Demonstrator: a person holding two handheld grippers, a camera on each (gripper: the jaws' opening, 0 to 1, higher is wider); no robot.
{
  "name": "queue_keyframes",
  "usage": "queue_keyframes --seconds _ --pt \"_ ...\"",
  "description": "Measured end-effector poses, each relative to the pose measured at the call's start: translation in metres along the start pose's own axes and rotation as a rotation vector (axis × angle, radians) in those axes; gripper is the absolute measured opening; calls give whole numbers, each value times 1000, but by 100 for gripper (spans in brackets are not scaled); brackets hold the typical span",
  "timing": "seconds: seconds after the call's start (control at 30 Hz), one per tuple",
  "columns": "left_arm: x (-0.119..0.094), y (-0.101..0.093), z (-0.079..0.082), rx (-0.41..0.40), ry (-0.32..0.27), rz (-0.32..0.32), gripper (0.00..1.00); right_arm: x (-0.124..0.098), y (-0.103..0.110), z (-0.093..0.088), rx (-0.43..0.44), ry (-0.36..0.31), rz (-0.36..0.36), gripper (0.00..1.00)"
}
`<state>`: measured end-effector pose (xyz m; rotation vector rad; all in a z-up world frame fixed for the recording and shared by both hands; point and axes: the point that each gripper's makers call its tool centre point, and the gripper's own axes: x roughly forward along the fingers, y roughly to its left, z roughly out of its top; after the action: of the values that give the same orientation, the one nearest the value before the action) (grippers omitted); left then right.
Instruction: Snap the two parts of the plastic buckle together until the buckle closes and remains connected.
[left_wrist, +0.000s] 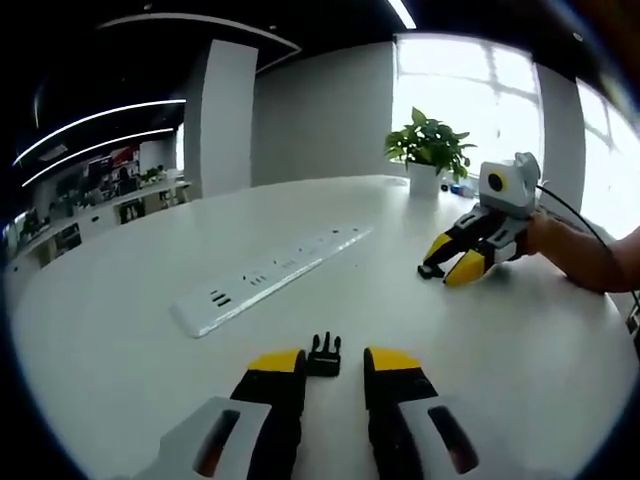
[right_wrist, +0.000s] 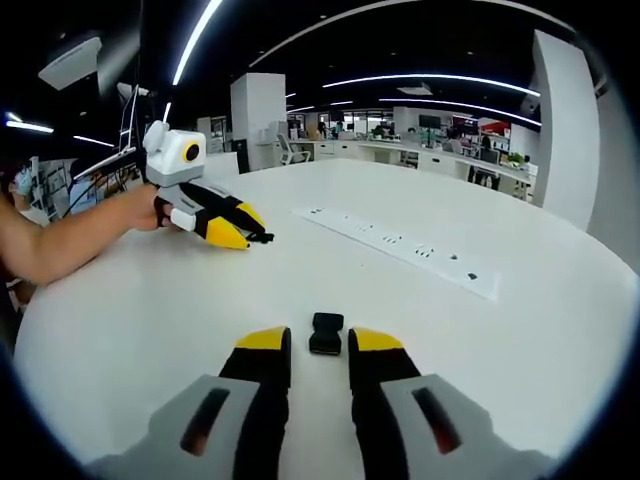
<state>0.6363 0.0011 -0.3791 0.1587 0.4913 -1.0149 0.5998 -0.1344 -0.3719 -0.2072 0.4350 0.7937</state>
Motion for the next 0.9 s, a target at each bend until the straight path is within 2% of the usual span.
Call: queue_keyframes --seconds 0.6,0.9 --pt "0 2 0 16 1 13 22 0 -1 0 -13 0 -16 19" --pt "-2 1 -1 34 5 30 17 0 0 -1 -23 2 -22 16"
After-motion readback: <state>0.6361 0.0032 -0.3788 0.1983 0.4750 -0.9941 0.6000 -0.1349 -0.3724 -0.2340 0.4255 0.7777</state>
